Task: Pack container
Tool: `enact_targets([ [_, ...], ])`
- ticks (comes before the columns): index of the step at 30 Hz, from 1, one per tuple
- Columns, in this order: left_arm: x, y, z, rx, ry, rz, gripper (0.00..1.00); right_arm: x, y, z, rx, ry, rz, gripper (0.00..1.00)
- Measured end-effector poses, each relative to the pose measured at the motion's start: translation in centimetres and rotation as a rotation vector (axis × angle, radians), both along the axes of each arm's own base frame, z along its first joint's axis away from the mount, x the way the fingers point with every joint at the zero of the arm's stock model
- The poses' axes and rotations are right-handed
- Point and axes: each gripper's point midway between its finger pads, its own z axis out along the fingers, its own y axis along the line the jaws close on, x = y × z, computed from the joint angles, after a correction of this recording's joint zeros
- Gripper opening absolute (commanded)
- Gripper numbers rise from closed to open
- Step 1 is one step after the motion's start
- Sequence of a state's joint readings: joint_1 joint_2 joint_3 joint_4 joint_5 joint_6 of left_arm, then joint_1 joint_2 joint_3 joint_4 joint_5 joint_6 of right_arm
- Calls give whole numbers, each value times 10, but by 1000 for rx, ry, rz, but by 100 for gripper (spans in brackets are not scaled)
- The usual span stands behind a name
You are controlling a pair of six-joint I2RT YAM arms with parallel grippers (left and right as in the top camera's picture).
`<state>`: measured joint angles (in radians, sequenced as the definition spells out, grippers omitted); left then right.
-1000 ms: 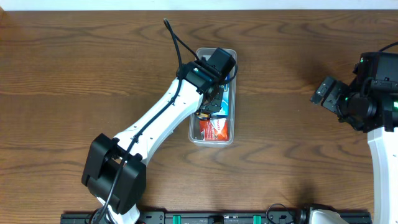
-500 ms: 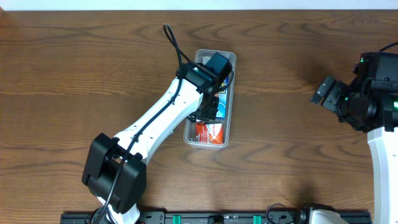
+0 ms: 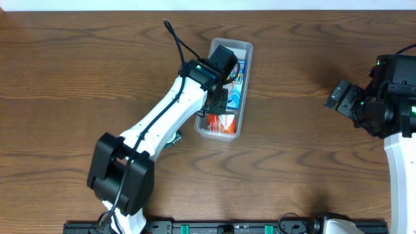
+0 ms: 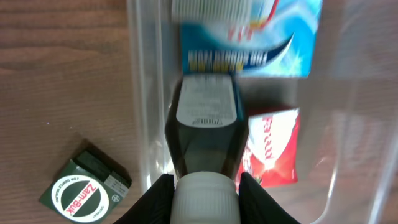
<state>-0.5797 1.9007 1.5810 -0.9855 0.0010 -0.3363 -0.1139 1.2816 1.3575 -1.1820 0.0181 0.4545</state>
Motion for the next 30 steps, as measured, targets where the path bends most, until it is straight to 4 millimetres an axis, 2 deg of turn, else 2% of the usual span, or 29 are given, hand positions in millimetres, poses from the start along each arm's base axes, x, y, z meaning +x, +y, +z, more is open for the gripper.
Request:
enact_targets([
  [4,-1,0,-15,5,44,-16,32,0,0,0,0,0,0,99],
  [13,-12,2,-10,5,96,-28,34,0,0,0,0,0,0,99],
  [18,3,-5,-7,-13,28,-46,43,0,0,0,0,0,0,99],
  [21,14,-9,-5,-22,-18,-55,53,0,0,0,0,0,0,99],
  [30,20,-11,-2,-30,-49,-66,57,0,0,0,0,0,0,99],
])
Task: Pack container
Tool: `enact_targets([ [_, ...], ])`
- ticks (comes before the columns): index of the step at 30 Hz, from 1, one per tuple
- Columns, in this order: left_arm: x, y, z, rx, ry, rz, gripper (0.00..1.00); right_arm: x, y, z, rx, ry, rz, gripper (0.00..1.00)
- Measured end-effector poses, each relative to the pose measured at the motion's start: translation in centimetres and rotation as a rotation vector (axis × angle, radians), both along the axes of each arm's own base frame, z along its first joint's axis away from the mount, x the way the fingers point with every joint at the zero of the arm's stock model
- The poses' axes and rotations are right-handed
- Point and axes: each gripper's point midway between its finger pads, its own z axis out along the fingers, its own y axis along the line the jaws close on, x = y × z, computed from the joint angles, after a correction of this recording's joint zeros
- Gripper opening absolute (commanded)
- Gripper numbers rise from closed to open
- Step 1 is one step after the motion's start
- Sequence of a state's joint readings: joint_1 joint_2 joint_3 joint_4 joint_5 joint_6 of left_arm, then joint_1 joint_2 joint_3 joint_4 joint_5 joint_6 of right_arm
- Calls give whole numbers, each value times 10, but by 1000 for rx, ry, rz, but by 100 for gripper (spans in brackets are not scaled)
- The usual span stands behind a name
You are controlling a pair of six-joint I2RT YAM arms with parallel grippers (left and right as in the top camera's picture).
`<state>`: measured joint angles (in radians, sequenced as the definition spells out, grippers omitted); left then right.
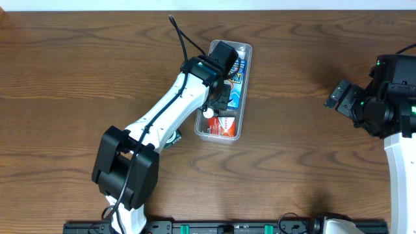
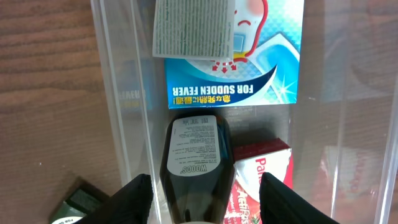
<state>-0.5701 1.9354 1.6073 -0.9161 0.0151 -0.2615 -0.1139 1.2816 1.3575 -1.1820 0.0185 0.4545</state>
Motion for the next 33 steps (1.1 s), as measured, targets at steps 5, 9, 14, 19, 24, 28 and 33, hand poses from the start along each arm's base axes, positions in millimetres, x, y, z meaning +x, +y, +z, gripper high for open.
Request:
enact_targets([
  [5,-11,7,12,9,15,0,57,0,0,0,0,0,0,99],
  [9,-24,15,40,-3,-5,0,57,0,0,0,0,0,0,99],
  [14,-34,21,68,-24,-38,0,58,0,0,0,0,0,1,99],
  [19,-33,20,65,-23,-31,10,58,0,0,0,0,0,1,99],
  [24,-31,18,46,-10,-7,21,61,0,0,0,0,0,0,99],
  [28,-28,18,33,6,15,24,61,0,0,0,0,0,0,99],
  [33,-28,17,18,28,47,24,61,0,0,0,0,0,0,99],
])
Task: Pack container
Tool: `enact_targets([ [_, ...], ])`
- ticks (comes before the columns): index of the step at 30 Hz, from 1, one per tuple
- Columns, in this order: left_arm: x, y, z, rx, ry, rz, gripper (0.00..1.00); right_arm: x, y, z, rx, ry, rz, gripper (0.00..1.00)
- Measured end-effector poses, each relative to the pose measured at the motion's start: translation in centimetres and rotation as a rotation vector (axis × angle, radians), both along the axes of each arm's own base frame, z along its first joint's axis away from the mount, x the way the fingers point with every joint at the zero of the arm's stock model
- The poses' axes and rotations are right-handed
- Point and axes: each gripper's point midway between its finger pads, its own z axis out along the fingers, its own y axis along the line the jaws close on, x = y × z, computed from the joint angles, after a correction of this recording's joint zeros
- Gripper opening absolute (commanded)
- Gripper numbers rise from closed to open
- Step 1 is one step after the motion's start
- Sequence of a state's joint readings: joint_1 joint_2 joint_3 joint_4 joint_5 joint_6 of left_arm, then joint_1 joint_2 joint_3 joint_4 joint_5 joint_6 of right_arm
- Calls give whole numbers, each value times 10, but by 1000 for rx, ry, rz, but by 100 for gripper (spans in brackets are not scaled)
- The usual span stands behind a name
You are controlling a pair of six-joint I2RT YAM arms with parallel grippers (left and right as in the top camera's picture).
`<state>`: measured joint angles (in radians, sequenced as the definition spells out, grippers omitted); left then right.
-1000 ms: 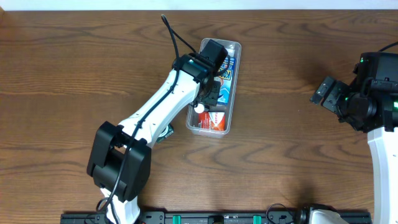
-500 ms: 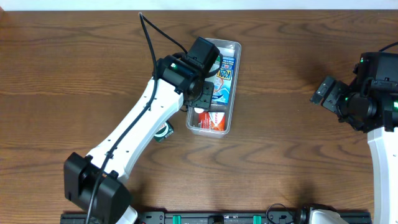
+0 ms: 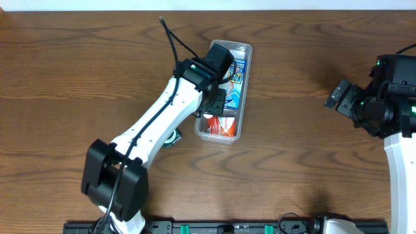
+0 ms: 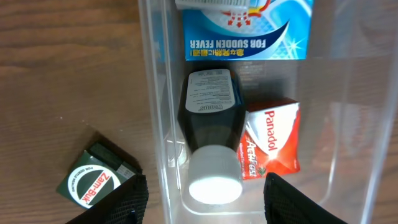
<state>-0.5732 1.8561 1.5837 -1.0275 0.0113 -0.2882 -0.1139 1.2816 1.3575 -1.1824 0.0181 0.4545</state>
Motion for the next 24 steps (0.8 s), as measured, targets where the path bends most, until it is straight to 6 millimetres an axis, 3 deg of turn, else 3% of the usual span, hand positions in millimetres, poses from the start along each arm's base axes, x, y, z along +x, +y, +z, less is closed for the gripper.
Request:
enact_targets([
  [7,0,0,-16,22,35,1,56,0,0,0,0,0,0,99],
  [12,-2,1,-18,27,45,5,39,0,0,0,0,0,0,99],
  [24,-2,-3,-18,21,40,-6,38,0,0,0,0,0,0,99],
])
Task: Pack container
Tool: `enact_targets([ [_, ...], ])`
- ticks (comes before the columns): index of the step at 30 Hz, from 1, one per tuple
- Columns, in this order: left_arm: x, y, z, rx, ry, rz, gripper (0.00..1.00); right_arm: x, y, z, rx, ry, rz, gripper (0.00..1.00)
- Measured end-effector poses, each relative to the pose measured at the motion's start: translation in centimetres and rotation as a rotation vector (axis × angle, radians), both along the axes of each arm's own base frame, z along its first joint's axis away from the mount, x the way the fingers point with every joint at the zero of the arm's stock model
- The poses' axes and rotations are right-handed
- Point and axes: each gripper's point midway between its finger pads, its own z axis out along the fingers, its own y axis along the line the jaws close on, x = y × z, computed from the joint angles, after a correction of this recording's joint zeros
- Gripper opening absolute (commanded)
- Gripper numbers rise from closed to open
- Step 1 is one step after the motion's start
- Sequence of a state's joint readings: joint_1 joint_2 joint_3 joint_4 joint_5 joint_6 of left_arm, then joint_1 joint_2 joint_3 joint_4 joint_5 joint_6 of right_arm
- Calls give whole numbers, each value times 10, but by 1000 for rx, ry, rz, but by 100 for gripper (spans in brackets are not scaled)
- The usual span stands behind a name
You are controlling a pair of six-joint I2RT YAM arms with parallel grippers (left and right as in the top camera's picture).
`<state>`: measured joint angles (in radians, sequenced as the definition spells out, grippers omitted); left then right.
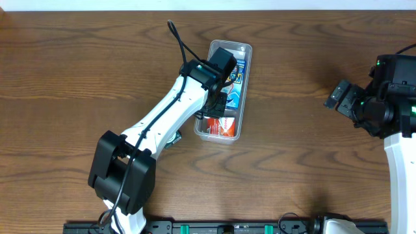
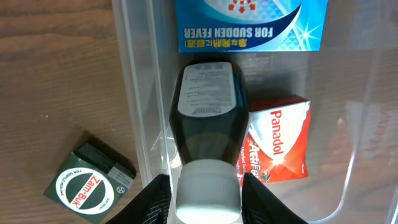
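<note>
A clear plastic container (image 1: 250,45) stands at the table's middle back, its left wall (image 2: 134,93) showing in the left wrist view. Inside lie a dark bottle (image 2: 208,112) with a white cap (image 2: 208,190), a blue fever-patch pack (image 2: 249,25) and a red Panadol box (image 2: 280,140). My left gripper (image 2: 205,208) reaches into the container, its fingers close against both sides of the cap. A green Zam-Buk box (image 2: 90,180) lies on the wood outside the left wall. My right gripper (image 1: 338,96) hangs at the far right, open and holding nothing.
The left arm (image 1: 162,123) stretches diagonally from the front edge to the container and hides most of the Zam-Buk box (image 1: 173,138) from above. The right arm's base (image 1: 396,104) stands at the right edge.
My left gripper was wide open and drawn back from the bottle lying in the container. Now it is lower, with its fingers narrowed onto the white cap. The right arm has not moved.
At first my left gripper held the bottle by its cap inside the container. Then the fingers were apart and the bottle lay on the container floor beside the Panadol box. Then the gripper stood farther back, wide open. Now it is shut on the cap again.
</note>
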<state>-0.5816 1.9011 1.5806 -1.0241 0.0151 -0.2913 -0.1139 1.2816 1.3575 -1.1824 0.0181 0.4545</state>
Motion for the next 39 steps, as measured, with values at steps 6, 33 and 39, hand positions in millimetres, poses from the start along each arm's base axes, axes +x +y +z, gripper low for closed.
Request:
enact_targets([
  [6,11,-6,2,-26,-42,-5,38,0,0,0,0,0,0,99],
  [33,-12,-3,-1,18,29,-51,56,0,0,0,0,0,0,99],
  [39,-14,-2,-1,23,37,-50,56,0,0,0,0,0,0,99],
])
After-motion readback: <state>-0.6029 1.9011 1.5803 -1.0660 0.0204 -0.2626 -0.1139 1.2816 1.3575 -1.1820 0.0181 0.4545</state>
